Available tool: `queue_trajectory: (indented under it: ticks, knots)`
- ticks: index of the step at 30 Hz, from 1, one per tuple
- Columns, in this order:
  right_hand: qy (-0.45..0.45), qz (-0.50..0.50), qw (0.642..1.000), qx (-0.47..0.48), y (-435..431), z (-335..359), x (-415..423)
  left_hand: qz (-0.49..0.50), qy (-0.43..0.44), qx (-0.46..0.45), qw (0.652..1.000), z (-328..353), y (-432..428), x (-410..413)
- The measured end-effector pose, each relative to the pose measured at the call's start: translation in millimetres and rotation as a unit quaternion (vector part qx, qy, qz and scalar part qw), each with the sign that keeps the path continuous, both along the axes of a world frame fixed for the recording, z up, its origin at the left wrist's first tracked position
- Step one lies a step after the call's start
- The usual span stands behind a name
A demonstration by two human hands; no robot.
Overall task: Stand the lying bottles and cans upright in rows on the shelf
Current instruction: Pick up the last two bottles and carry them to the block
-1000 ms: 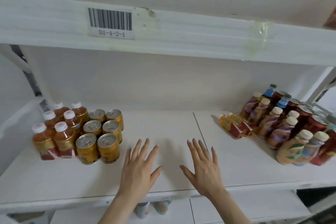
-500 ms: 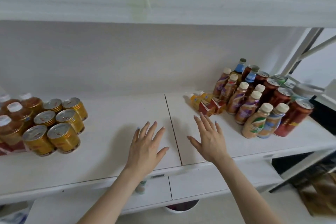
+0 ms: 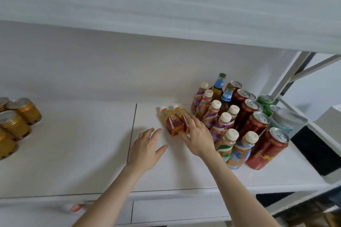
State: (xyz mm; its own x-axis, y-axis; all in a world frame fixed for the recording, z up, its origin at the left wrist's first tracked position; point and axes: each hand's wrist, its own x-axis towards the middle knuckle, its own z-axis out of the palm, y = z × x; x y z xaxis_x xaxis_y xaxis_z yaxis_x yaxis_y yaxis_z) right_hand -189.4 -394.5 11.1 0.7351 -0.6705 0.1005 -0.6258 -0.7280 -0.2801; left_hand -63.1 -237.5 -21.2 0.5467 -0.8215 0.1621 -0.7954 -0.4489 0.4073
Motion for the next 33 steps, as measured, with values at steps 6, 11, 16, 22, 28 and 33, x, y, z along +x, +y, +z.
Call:
queue_trajectory:
  ticks: [6,11,16,22,28,33]
  knots:
    - [-0.01,0.008,0.999,0.047,-32.9,-10.5,18.7,0.047,0.058,0.025,0.997,-4.6,-46.0,14.1]
    - [-0.026,-0.024,0.995,0.098,-59.3,-18.8,40.8,0.124,0.259,-0.04,0.957,-7.1,-87.6,36.1]
    - [-0.026,-0.039,0.988,0.146,-74.8,-27.7,55.0,0.181,0.469,-0.13,0.855,-14.5,-119.6,37.0]
    - [-0.054,-0.058,0.979,0.189,-83.1,-27.1,61.2,0.208,0.58,-0.158,0.772,-16.1,-128.7,44.2]
    - [-0.126,-0.115,0.96,0.221,-73.8,-31.6,60.2,0.189,0.58,-0.185,0.77,-13.2,-125.1,40.3]
    - [-0.232,-0.126,0.931,0.252,-58.3,-37.0,47.7,0.149,0.55,-0.203,0.796,-11.0,-111.9,38.8]
